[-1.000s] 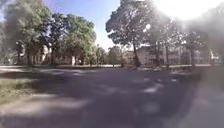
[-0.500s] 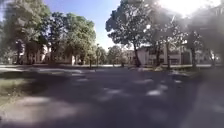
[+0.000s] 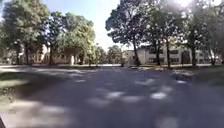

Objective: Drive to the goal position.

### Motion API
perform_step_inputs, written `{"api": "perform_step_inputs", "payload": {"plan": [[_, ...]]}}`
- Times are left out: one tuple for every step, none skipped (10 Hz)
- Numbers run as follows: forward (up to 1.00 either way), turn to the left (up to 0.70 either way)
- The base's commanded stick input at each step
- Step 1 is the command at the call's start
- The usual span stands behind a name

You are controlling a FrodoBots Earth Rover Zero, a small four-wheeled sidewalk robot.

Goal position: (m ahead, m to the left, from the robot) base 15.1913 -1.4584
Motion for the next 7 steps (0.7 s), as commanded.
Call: {"api": "perform_step_inputs", "payload": {"plan": [[0.45,0.00],[0.45,0.00],[0.45,0.00],[0.45,0.00],[0.45,0.00],[0.45,0.00],[0.45,0.00]]}}
